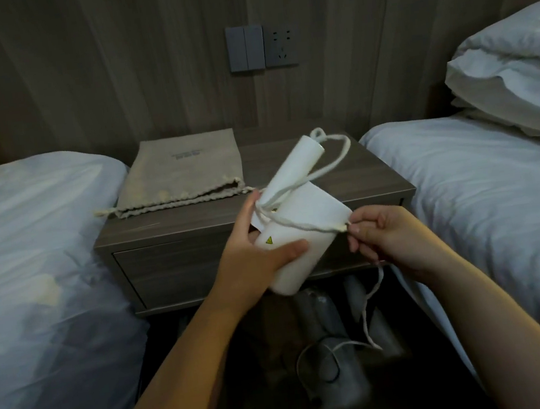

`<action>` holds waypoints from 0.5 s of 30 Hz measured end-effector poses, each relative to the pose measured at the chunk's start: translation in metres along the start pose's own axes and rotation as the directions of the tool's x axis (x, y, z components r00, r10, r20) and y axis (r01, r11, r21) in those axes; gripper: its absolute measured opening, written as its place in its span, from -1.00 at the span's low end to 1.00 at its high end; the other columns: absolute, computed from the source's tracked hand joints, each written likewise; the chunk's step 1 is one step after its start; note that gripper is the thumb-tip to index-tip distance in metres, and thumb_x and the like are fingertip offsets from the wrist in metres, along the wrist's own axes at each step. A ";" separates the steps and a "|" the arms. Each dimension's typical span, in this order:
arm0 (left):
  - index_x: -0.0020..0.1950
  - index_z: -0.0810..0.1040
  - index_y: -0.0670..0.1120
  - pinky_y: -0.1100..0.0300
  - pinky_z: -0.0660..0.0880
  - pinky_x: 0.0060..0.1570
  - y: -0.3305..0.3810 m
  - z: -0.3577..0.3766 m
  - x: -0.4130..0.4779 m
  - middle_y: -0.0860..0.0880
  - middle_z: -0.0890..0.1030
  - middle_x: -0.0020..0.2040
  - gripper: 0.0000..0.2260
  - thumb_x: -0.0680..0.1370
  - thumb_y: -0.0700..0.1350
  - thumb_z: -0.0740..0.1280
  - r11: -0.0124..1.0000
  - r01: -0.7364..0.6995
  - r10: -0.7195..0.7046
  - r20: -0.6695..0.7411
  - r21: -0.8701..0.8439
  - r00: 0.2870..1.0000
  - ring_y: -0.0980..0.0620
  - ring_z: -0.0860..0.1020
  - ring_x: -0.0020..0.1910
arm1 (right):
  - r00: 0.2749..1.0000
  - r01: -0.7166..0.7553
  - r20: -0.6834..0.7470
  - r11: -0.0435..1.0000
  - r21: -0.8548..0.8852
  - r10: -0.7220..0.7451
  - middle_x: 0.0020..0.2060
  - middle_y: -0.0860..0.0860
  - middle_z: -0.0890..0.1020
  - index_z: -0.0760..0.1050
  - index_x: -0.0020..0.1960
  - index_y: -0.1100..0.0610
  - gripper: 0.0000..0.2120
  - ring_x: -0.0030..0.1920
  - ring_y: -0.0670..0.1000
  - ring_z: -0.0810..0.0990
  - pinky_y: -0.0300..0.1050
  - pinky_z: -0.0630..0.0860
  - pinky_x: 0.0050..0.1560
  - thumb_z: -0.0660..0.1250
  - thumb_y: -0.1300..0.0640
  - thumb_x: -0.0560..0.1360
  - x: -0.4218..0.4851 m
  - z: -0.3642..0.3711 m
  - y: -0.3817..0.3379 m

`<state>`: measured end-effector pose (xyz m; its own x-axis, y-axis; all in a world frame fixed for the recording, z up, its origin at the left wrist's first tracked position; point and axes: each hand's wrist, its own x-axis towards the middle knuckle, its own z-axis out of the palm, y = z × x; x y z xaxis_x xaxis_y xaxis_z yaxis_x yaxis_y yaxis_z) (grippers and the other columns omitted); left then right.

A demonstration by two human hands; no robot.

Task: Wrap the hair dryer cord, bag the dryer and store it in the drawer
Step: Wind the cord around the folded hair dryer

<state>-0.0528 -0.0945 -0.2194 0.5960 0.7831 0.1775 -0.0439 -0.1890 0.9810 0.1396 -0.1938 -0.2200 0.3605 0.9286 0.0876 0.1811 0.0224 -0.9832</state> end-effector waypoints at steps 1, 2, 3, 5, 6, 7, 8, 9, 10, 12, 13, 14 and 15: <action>0.40 0.24 0.18 0.37 0.54 -0.17 0.002 0.000 0.001 0.24 0.51 0.07 -0.23 0.34 -0.26 0.50 0.999 0.020 -0.021 -0.024 -0.040 0.999 0.29 0.58 -0.07 | 1.000 0.011 -0.006 0.998 -0.066 -0.011 -0.47 0.03 0.57 0.56 -0.16 0.16 -0.79 -0.61 -0.10 0.33 -0.31 0.24 -0.57 0.20 0.35 0.53 -0.002 0.004 -0.003; 0.36 0.25 0.20 0.40 0.52 -0.21 0.002 -0.001 0.002 0.27 0.50 0.02 -0.28 0.36 -0.25 0.48 0.998 0.028 -0.030 -0.044 -0.059 0.999 0.34 0.58 -0.13 | 1.000 0.018 -0.013 0.992 -0.128 -0.020 -0.48 0.02 0.57 0.57 -0.15 0.19 -0.81 -0.61 -0.11 0.34 -0.31 0.26 -0.57 0.21 0.34 0.53 -0.003 0.008 -0.006; 0.31 0.27 0.22 0.42 0.51 -0.26 0.002 -0.001 0.003 0.28 0.50 -0.01 -0.33 0.37 -0.24 0.47 0.998 0.028 -0.032 -0.062 -0.062 0.998 0.37 0.57 -0.18 | 0.999 0.023 -0.022 0.983 -0.184 -0.028 -0.48 0.02 0.57 0.58 -0.15 0.22 -0.81 -0.60 -0.11 0.34 -0.32 0.28 -0.56 0.22 0.33 0.53 -0.004 0.011 -0.009; 0.28 0.30 0.23 0.42 0.49 -0.30 0.001 -0.001 0.003 0.26 0.52 -0.04 -0.36 0.36 -0.22 0.49 0.999 0.034 -0.038 -0.083 -0.042 0.996 0.39 0.57 -0.21 | 0.998 0.023 -0.054 0.961 -0.277 -0.040 -0.52 0.02 0.54 0.58 -0.26 0.22 -0.76 -0.59 -0.10 0.34 -0.30 0.31 -0.51 0.22 0.30 0.52 -0.005 0.017 -0.013; 0.29 0.30 0.24 0.42 0.49 -0.30 0.001 0.000 0.002 0.26 0.52 -0.04 -0.34 0.35 -0.21 0.50 0.999 0.040 -0.042 -0.086 -0.022 0.995 0.38 0.57 -0.22 | 0.996 0.019 -0.076 0.946 -0.325 -0.046 -0.55 0.01 0.52 0.56 -0.33 0.19 -0.72 -0.59 -0.09 0.34 -0.26 0.32 -0.48 0.22 0.27 0.53 -0.004 0.019 -0.014; 0.28 0.29 0.26 0.43 0.48 -0.31 0.001 0.000 0.002 0.27 0.52 -0.04 -0.33 0.34 -0.20 0.51 0.999 0.044 -0.043 -0.087 0.003 0.995 0.38 0.56 -0.21 | 0.994 0.011 -0.094 0.932 -0.363 -0.049 -0.56 0.01 0.51 0.54 -0.37 0.17 -0.68 -0.57 -0.08 0.34 -0.22 0.32 -0.44 0.22 0.24 0.53 -0.005 0.021 -0.014; 0.27 0.28 0.27 0.44 0.48 -0.30 0.002 0.000 0.001 0.29 0.50 -0.04 -0.33 0.34 -0.18 0.52 0.999 0.043 -0.040 -0.089 0.030 0.995 0.37 0.56 -0.19 | 0.994 -0.001 -0.103 0.924 -0.383 -0.041 -0.54 0.02 0.51 0.54 -0.38 0.18 -0.67 -0.56 -0.08 0.34 -0.19 0.32 -0.41 0.22 0.20 0.54 -0.005 0.022 -0.014; 0.27 0.28 0.28 0.43 0.47 -0.27 0.003 0.000 0.000 0.31 0.49 -0.02 -0.33 0.33 -0.15 0.52 0.997 0.042 -0.037 -0.093 0.057 0.995 0.35 0.55 -0.14 | 0.995 -0.016 -0.098 0.928 -0.372 -0.022 -0.52 0.02 0.51 0.53 -0.37 0.18 -0.67 -0.55 -0.07 0.34 -0.19 0.32 -0.41 0.21 0.18 0.54 -0.005 0.022 -0.015; 0.30 0.27 0.27 0.41 0.47 -0.24 0.004 0.000 0.001 0.32 0.47 0.00 -0.32 0.33 -0.11 0.53 0.996 0.044 -0.036 -0.097 0.082 0.995 0.32 0.53 -0.09 | 0.997 -0.030 -0.071 0.946 -0.323 0.007 -0.51 0.01 0.52 0.54 -0.34 0.18 -0.68 -0.53 -0.07 0.35 -0.20 0.31 -0.42 0.20 0.16 0.55 -0.006 0.022 -0.014; 0.38 0.23 0.25 0.37 0.44 -0.19 0.005 -0.002 0.001 0.33 0.45 0.02 -0.27 0.33 -0.06 0.52 0.992 0.055 -0.043 -0.106 0.111 0.993 0.27 0.50 -0.02 | 0.998 -0.057 0.031 0.988 -0.144 0.062 -0.45 0.00 0.55 0.57 -0.23 0.16 -0.74 -0.50 -0.06 0.35 -0.21 0.29 -0.43 0.21 0.12 0.56 -0.007 0.022 -0.014; 0.41 0.20 0.24 0.36 0.44 -0.18 0.006 -0.004 0.001 0.31 0.46 0.04 -0.24 0.33 -0.04 0.52 0.991 0.059 -0.047 -0.108 0.116 0.993 0.25 0.50 -0.01 | 0.994 -0.070 0.081 0.995 -0.065 0.075 -0.41 0.04 0.54 0.57 -0.18 0.18 -0.75 -0.48 -0.04 0.35 -0.20 0.27 -0.42 0.23 0.06 0.55 -0.008 0.022 -0.014; 0.43 0.19 0.23 0.35 0.44 -0.16 0.006 -0.005 0.002 0.28 0.47 0.07 -0.22 0.33 -0.03 0.52 0.991 0.063 -0.050 -0.108 0.120 0.993 0.23 0.50 0.01 | 0.990 -0.076 0.115 0.997 -0.032 0.080 -0.41 0.10 0.51 0.58 -0.16 0.21 -0.70 -0.46 -0.01 0.35 -0.17 0.26 -0.40 0.25 -0.01 0.53 -0.009 0.021 -0.014; 0.43 0.17 0.24 0.34 0.44 -0.14 0.005 -0.005 0.002 0.24 0.47 0.11 -0.21 0.32 -0.02 0.52 0.989 0.065 -0.050 -0.110 0.130 0.993 0.22 0.50 0.02 | 0.989 -0.075 0.127 0.996 -0.048 0.080 -0.43 0.12 0.48 0.57 -0.17 0.23 -0.64 -0.46 0.00 0.34 -0.16 0.26 -0.39 0.26 -0.07 0.52 -0.010 0.022 -0.015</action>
<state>-0.0562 -0.0909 -0.2138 0.5060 0.8518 0.1353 0.0991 -0.2133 0.9719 0.1134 -0.1953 -0.2099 0.2548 0.9669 -0.0128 0.1971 -0.0649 -0.9782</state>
